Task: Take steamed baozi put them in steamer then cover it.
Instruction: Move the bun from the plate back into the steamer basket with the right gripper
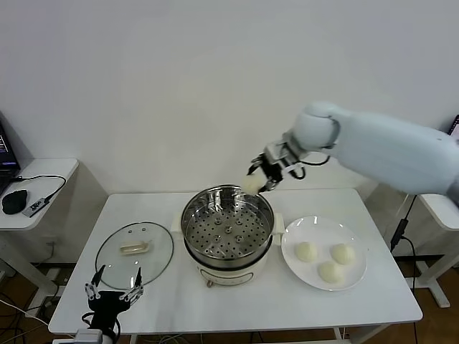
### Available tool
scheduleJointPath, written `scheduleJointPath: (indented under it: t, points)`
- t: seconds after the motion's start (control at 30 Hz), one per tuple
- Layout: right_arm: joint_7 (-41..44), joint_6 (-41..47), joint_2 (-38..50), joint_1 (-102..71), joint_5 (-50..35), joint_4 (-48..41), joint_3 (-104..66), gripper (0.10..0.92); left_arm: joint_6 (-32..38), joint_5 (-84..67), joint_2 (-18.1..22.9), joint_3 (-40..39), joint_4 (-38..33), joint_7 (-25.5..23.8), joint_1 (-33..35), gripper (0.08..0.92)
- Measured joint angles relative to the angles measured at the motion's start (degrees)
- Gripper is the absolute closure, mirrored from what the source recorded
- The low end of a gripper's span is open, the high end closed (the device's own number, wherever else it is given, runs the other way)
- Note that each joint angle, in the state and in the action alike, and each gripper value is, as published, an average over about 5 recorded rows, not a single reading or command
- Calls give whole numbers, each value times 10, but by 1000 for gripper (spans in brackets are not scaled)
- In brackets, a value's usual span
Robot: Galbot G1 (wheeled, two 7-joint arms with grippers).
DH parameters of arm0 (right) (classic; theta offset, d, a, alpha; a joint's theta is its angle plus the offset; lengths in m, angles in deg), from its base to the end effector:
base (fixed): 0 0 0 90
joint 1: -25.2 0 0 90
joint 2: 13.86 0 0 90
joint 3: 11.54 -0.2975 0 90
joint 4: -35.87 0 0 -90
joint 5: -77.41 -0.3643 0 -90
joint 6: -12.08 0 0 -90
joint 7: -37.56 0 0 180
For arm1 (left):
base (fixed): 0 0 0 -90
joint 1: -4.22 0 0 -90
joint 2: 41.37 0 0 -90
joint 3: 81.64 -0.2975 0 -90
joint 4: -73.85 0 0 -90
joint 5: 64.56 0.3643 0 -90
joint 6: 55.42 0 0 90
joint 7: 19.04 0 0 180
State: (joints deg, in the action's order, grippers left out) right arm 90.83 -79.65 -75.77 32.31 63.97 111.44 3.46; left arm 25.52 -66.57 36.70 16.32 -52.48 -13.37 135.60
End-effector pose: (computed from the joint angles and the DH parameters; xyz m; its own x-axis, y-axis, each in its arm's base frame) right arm 0.5104 0.1178 -0.0284 -0.2609 -0.3824 0.8864 -0.6346 -0.6240 -0.4560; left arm 0.1708 0.0566 -0.2458 -0.9716 -0.1168 0.2057 -0.0674 0.9702 0.2326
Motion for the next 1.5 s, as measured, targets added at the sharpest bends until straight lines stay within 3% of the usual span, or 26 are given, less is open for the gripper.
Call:
scheduleJointPath:
  t: [0.3,0.97,1.27,1.5]
  points:
    - [-14,-83,-73,-33,75,-60,15,448,-2,-11,2,12,-1,1,0,177]
    - [-59,-219,-132,-106,231,-157,5,434,-3,-12,5,17,-2,1,1,177]
    - [-63,-239,-132,-111,254,-168,4,233,-4,-11,7,15,-4,1,0,177]
    - [-47,-219,-113,-79,219,-134,6,203,-5,-11,6,16,-11,0,4,177]
